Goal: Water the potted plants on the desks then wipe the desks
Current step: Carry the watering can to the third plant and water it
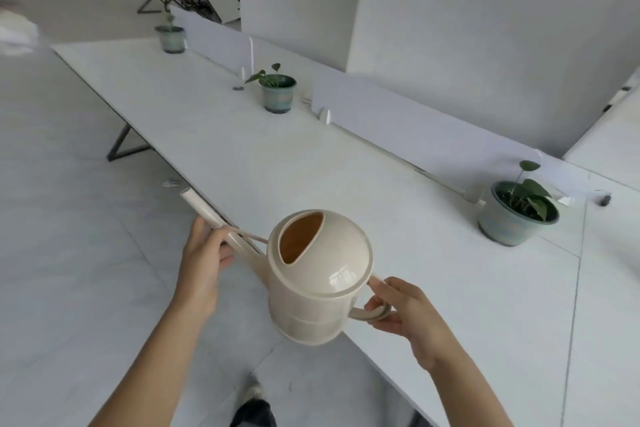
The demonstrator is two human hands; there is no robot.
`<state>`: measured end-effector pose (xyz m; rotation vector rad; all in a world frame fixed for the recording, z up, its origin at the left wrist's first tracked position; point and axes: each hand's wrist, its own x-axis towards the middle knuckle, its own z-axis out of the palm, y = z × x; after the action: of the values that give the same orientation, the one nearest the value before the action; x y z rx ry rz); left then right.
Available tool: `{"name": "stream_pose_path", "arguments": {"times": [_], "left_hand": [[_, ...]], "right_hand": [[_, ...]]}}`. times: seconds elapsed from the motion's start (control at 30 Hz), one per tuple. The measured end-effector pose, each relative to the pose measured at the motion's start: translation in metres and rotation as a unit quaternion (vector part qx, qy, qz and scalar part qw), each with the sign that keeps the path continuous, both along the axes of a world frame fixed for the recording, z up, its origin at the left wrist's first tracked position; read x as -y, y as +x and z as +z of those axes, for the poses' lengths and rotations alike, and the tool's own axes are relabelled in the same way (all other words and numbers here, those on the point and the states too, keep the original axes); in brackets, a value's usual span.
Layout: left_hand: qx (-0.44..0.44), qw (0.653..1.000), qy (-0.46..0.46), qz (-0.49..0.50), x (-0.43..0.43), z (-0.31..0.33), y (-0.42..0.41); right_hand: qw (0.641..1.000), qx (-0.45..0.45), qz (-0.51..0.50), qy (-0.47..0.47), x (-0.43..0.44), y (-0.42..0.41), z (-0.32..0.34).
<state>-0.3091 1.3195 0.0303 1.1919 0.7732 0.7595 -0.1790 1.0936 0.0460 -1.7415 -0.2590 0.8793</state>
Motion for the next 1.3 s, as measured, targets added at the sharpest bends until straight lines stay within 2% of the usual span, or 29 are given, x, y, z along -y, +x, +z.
{"name": "stream_pose_path", "arguments": {"times": [0.3,0.7,0.97,1.3], "left_hand": [[-0.004,0.993,-0.063,0.101,-0.074,-0.02,-0.082],[-0.043,0.997,-0.029,0.063,-0.239,-0.011,-0.151],[-0.043,0.993,-0.071,0.083,-0.329,-0.024,-0.135],[-0.038,0.99,-0.064,0.12,-0.426,-0.024,-0.072]], "right_hand": [[0.994,0.005,0.105,-0.038,-0.102,-0.037,-0.008],[0.993,0.006,0.103,-0.05,-0.279,-0.083,-0.019],[0.992,0.021,0.098,-0.074,-0.372,-0.079,-0.018],[0.981,0.04,0.171,-0.081,-0.491,-0.009,-0.019]]}}
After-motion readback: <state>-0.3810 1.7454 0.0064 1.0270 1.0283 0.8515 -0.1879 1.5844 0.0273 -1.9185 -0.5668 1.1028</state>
